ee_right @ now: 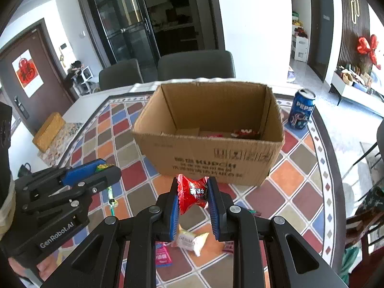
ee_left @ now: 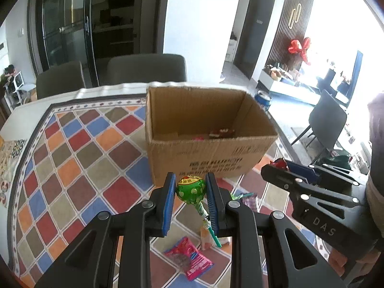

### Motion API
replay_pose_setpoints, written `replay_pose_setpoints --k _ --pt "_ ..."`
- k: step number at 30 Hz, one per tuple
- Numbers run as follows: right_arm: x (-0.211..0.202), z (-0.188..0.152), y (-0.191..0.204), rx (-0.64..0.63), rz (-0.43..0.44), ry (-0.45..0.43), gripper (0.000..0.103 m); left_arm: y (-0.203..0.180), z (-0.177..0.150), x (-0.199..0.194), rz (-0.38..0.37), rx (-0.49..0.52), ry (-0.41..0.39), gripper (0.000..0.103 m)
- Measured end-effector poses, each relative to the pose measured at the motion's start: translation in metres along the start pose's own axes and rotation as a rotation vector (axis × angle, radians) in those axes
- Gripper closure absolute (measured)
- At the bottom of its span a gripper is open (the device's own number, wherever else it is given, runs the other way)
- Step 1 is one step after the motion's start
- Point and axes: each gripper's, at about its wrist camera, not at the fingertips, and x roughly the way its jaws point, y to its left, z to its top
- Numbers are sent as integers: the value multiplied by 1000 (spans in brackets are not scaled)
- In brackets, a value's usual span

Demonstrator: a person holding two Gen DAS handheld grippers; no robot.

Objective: Organize snacks
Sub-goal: 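Carry the lollipop and red snack over the box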

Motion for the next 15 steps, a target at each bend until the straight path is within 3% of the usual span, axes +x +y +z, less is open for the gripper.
replay_pose_setpoints --k 15 --pt "1 33 -16 12 -2 -59 80 -9 40 6 22 44 -64 77"
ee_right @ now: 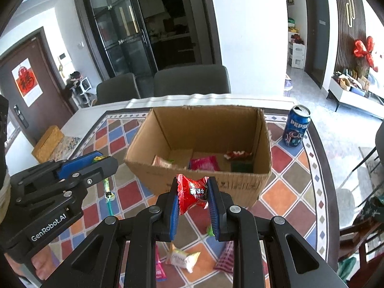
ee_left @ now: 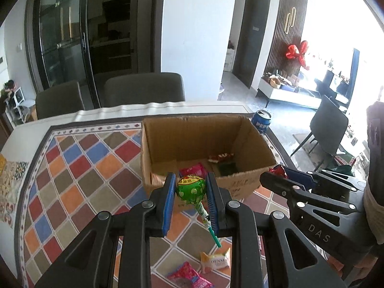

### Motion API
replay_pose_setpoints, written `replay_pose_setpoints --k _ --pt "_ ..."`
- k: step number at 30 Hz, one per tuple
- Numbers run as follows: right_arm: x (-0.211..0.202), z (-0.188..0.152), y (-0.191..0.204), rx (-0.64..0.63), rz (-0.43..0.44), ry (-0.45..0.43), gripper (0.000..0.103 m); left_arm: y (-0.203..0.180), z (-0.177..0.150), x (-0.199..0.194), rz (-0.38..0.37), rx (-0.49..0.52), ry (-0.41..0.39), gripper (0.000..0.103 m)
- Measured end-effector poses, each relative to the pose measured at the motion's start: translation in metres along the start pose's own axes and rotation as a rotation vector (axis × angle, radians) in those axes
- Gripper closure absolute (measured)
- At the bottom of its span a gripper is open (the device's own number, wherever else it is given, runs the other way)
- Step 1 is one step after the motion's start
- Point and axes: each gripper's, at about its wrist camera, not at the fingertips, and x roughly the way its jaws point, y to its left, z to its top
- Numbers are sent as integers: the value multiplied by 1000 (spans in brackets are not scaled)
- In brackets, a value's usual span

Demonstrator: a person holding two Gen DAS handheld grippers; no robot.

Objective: Organize snacks
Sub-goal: 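Carry the lollipop and red snack over the box, then open both tools to drop the snacks into the box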

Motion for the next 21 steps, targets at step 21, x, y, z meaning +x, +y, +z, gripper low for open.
replay_pose_setpoints --k 21 --pt "54 44 -18 3 -17 8 80 12 53 68 42 -10 6 77"
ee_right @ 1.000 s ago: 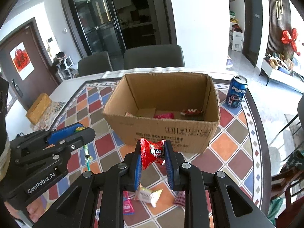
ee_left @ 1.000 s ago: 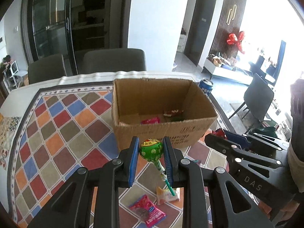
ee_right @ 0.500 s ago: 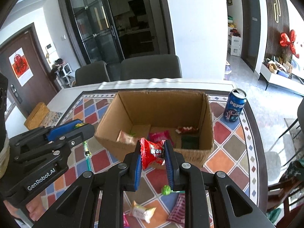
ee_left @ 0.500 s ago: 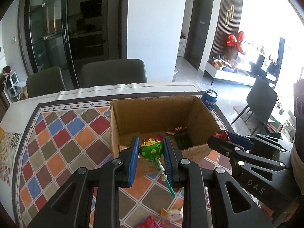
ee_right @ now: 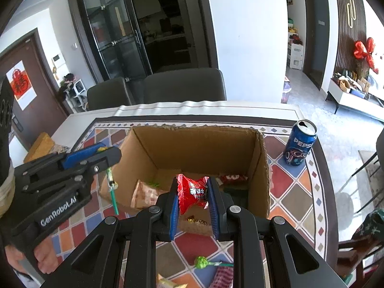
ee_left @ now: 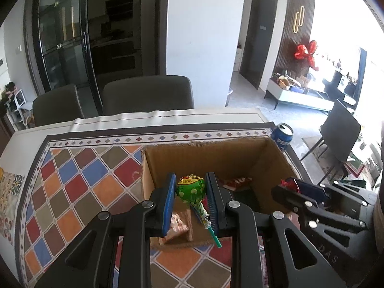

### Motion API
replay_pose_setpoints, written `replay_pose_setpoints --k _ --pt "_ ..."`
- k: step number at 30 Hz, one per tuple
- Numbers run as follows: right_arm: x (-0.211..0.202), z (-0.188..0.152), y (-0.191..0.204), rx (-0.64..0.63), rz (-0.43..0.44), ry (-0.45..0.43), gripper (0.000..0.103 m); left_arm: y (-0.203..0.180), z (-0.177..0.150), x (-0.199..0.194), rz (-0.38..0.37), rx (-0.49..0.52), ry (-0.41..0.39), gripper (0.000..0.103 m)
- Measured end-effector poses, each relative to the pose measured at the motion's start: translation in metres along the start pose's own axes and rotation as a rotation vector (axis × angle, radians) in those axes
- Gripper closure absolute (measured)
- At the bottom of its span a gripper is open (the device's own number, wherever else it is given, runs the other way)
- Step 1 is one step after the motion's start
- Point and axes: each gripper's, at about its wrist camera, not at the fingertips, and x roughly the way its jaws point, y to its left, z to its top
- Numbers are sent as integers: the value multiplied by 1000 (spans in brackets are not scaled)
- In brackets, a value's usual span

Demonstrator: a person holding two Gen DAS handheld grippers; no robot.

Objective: Organize snacks
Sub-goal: 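Open both tools to drop the snacks into the box, then move both open tools back toward the remaining snacks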

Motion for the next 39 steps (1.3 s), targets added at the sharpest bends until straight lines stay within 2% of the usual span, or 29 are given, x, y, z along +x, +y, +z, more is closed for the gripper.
replay_pose_setpoints --k 3,4,5,6,7,11,20,27,33,39 --pt "7 5 0 -5 3 5 80 2 5 8 37 14 4 76" --pt "9 6 1 -9 0 1 79 2 5 8 66 25 4 68" --pt "10 6 1 -11 -7 -11 76 2 4 7 92 32 2 54" --pt "11 6 1 -14 -20 -13 60 3 3 6 104 36 -4 49" --pt "11 6 1 -13 -36 -11 50 3 0 3 110 44 -16 48" --pt "4 -3 4 -39 -51 -30 50 3 -15 -11 121 46 -7 48" --pt "-25 -40 17 -98 -4 -26 50 2 -58 -51 89 6 -15 45" --pt "-42 -71 30 -169 33 -17 50 -5 -93 -71 112 22 1 41" --pt "-50 -95 38 -259 19 -19 50 -8 -123 -82 137 30 28 41" --pt "-52 -117 44 -370 52 -14 50 -13 -159 -78 127 18 75 40"
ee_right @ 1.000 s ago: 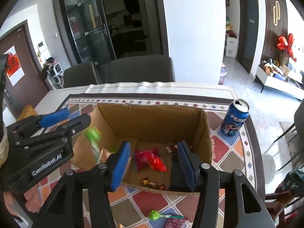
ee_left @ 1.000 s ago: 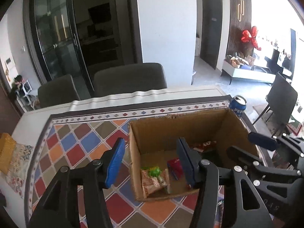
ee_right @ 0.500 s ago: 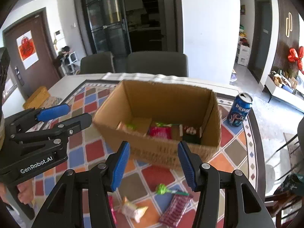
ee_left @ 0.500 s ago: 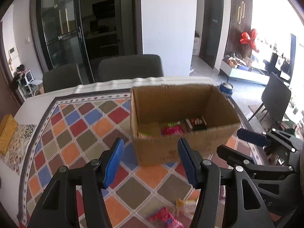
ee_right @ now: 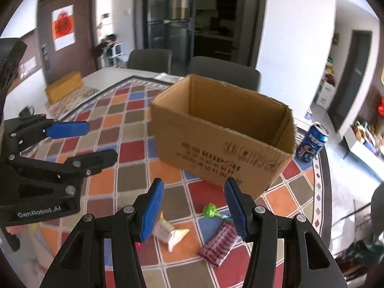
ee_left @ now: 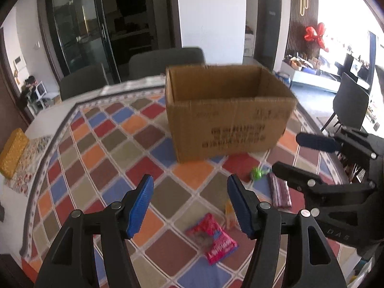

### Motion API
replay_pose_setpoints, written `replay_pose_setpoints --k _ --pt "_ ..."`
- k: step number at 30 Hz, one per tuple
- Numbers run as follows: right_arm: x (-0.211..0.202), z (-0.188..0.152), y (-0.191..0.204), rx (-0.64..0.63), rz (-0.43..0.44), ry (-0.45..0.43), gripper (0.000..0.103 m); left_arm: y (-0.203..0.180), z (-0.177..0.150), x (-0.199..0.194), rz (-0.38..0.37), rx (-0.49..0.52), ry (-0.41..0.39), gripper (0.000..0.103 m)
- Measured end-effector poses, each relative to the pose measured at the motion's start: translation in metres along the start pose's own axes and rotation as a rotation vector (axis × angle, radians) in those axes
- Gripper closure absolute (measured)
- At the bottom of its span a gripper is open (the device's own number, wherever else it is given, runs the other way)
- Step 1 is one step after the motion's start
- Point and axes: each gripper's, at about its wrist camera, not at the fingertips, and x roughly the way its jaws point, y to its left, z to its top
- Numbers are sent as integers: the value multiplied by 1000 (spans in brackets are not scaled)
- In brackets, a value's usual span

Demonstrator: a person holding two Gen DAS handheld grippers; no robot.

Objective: Organize snacks
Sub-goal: 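Move both open tools back toward the remaining snacks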

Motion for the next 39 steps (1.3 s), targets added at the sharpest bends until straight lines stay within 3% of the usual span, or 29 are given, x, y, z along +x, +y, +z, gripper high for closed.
replay_pose_setpoints --k 7,17,34,39 --pt "12 -22 16 -107 40 46 50 -3 -36 18 -28 -36 81 40" --pt "48 -51 27 -231 92 185 50 -9 -68 54 -85 -69 190 41" --pt "88 -68 44 -426 153 278 50 -2 -81 105 -97 -153 309 41" --pt "100 -67 43 -419 167 295 50 2 -80 109 -82 -149 307 41"
